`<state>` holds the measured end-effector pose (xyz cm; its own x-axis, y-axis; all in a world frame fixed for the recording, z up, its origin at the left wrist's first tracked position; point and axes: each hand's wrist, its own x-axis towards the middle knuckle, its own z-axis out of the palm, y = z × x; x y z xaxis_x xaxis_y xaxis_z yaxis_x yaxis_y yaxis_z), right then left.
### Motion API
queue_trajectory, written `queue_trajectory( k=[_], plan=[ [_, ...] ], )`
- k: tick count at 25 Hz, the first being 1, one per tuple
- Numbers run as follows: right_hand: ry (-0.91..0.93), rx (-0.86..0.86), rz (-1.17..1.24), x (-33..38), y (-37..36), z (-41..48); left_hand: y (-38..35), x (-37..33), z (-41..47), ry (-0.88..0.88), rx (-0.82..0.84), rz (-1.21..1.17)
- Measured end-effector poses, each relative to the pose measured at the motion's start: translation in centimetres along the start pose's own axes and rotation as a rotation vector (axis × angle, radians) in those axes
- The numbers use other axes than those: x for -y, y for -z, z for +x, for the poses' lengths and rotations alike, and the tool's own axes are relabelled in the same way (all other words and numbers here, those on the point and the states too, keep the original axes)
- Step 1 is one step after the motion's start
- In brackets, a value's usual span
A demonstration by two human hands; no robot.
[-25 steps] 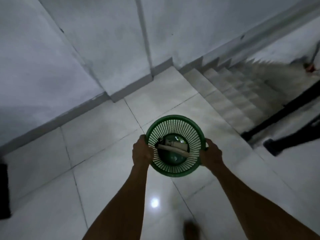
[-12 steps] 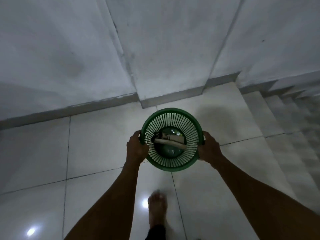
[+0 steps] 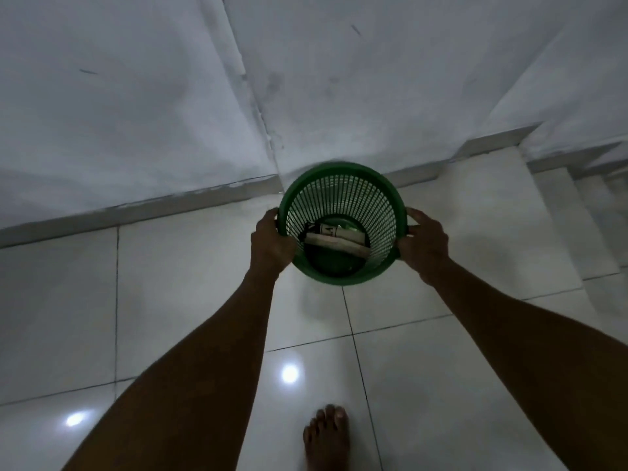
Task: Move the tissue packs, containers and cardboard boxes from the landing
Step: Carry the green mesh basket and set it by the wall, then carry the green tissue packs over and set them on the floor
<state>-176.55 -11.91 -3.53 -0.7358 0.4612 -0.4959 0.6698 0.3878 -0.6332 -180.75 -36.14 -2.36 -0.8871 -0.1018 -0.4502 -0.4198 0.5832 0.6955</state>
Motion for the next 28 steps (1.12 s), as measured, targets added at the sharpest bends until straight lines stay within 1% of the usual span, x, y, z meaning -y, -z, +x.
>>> queue_trajectory(
  k=[3, 7, 9, 11, 14, 18, 21, 23, 25, 27, 28],
  plan=[
    [-0.008, -0.004, -0.007, 1.1, -0.5, 1.3, 0.6, -0.4, 1.5, 0.001, -0.017, 0.016],
    [0.003, 0.006, -0.051, 1.5, -0.6, 0.6, 0.7, -0.2, 1.5, -0.018, 0.004, 0.056],
    [0.004, 0.036, -0.073, 1.8, -0.4, 0.1, 1.0, -0.3, 1.3, -0.018, 0.011, 0.109],
    [-0.02, 0.049, -0.073, 2.0, -0.2, -1.1, 1.5, -0.2, 0.8, -0.012, 0.022, 0.21],
    [-0.018, 0.041, -0.059, 1.7, 2.0, -4.1, 2.1, -1.1, -1.3, -0.035, 0.073, 0.344],
    [-0.031, 0.007, -0.067, -1.3, 7.2, -9.0, 0.9, -4.1, -5.6, -0.06, 0.072, 0.445],
    [-0.055, -0.106, -0.03, -4.9, 14.5, -14.6, -2.5, -7.7, -12.1, -0.181, 0.188, 0.515],
    [-0.07, -0.204, 0.01, -8.5, 19.8, -19.8, -5.5, -10.1, -18.2, -0.283, 0.288, 0.618],
    [-0.113, -0.272, 0.073, -13.2, 24.9, -26.3, -8.7, -12.4, -26.2, -0.368, 0.374, 0.716],
    [-0.159, -0.313, 0.142, -18.4, 28.9, -32.7, -12.1, -14.0, -34.1, -0.402, 0.425, 0.742],
    [-0.189, -0.351, 0.184, -22.1, 31.2, -36.8, -14.4, -14.8, -39.1, -0.452, 0.463, 0.762]
  ],
)
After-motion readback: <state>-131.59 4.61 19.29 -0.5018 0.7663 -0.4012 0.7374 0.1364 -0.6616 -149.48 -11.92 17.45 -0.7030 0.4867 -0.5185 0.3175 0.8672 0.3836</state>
